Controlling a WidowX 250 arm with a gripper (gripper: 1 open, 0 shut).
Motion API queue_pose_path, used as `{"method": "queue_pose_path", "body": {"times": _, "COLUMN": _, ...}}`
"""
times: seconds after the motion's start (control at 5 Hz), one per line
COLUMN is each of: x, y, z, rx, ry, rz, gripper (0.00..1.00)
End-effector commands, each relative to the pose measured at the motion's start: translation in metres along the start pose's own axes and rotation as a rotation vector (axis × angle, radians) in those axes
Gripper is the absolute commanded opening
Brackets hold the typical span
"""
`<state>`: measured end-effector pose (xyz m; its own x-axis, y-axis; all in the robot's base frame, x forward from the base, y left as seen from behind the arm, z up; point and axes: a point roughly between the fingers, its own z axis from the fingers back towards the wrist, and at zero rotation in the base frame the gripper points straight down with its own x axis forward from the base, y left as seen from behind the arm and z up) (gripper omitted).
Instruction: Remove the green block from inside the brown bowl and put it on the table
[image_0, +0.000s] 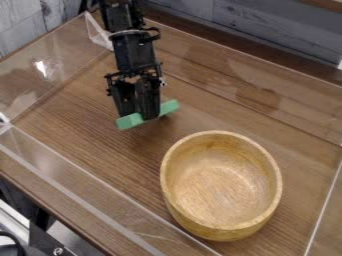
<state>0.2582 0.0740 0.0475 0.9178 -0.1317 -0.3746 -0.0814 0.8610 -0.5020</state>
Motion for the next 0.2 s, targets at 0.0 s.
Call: {"method": "queue_pose_path", "body": {"times": 0.0, "x": 0.0016, "y": -0.0034, "z": 0.0147, "rx": 0.015, "ry": -0.034, "rz": -0.017, "gripper": 0.0}}
